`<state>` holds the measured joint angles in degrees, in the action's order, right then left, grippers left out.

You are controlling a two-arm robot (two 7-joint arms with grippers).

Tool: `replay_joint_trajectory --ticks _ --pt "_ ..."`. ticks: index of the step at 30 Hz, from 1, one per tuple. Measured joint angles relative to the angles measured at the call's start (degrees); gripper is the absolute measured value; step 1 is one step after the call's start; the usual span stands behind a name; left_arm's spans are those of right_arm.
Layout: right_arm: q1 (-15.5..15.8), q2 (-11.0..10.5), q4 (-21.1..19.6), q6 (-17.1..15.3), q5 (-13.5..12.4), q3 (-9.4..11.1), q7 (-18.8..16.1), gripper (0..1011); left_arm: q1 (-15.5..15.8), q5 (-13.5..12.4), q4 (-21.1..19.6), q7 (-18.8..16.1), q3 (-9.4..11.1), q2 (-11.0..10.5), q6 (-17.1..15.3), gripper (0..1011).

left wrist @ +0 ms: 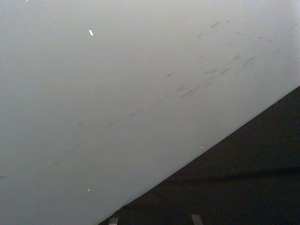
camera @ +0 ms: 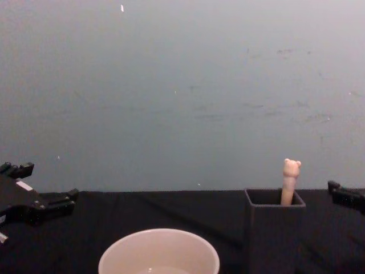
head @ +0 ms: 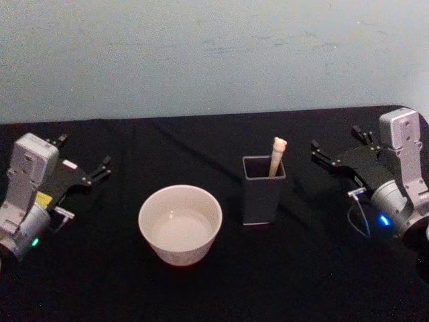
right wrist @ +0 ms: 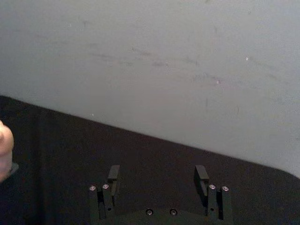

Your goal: Pick up the stirring spoon with one hand, stir inside the cup, then place it back in its original position.

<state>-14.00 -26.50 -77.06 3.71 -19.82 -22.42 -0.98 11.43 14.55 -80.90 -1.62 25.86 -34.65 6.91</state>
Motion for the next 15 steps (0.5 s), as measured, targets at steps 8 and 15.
replay_joint_trajectory --ticks 8,15 --pt "0.1 0.5 0.6 -0.7 0.4 0.5 0.0 1002 0.0 0.0 0.0 0.0 0.0 0.0 0.0 1001" --pt "0.1 0.5 0.6 -0.6 0.4 0.4 0.0 1002 0.0 0.0 0.0 0.0 0.0 0.0 0.0 1001"
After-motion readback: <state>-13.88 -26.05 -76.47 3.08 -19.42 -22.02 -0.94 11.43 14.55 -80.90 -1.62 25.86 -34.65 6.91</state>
